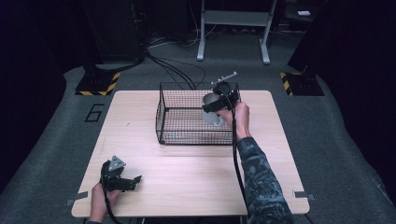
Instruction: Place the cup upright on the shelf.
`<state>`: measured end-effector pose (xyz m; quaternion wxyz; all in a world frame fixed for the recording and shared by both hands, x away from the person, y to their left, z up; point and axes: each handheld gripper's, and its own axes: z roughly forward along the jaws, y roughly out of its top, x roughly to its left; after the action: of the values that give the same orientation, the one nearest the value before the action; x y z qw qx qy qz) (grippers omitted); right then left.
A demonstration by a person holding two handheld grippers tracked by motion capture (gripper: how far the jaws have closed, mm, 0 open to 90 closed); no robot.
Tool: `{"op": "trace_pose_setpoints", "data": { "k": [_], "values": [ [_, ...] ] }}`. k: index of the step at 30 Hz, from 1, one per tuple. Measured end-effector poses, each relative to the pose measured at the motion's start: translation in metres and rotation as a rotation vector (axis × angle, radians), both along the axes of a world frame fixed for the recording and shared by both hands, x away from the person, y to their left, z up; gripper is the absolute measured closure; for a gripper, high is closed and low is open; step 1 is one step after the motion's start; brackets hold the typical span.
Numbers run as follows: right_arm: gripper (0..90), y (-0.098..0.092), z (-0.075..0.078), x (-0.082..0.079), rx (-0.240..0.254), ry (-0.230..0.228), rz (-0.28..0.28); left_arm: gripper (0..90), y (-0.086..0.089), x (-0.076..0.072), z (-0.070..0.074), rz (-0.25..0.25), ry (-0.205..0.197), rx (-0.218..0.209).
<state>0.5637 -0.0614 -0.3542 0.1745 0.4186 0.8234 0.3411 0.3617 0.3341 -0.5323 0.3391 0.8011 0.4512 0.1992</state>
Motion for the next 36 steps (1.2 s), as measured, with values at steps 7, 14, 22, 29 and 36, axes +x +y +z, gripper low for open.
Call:
{"op": "trace_pose_setpoints", "data": {
  "k": [7,14,22,29,36],
  "values": [
    [5.7,0.003,-0.010,0.010,-0.003,0.012,-0.014,0.6,0.000,0.000,0.000,0.000,0.000,0.000],
    [5.7,0.003,-0.019,0.019,-0.008,0.027,-0.034,0.6,0.000,0.000,0.000,-0.001,-0.001,0.002],
    [5.7,0.003,-0.032,0.029,-0.010,0.060,-0.056,0.6,0.000,0.000,0.000,0.000,-0.001,0.002],
    [5.7,0.005,-0.043,0.036,-0.013,0.083,-0.069,0.7,0.000,0.000,0.000,-0.005,0.001,0.005],
    [5.7,0.008,-0.053,0.042,-0.024,0.109,-0.077,0.7,0.000,0.000,0.000,-0.004,0.000,0.006]
  ]
}}
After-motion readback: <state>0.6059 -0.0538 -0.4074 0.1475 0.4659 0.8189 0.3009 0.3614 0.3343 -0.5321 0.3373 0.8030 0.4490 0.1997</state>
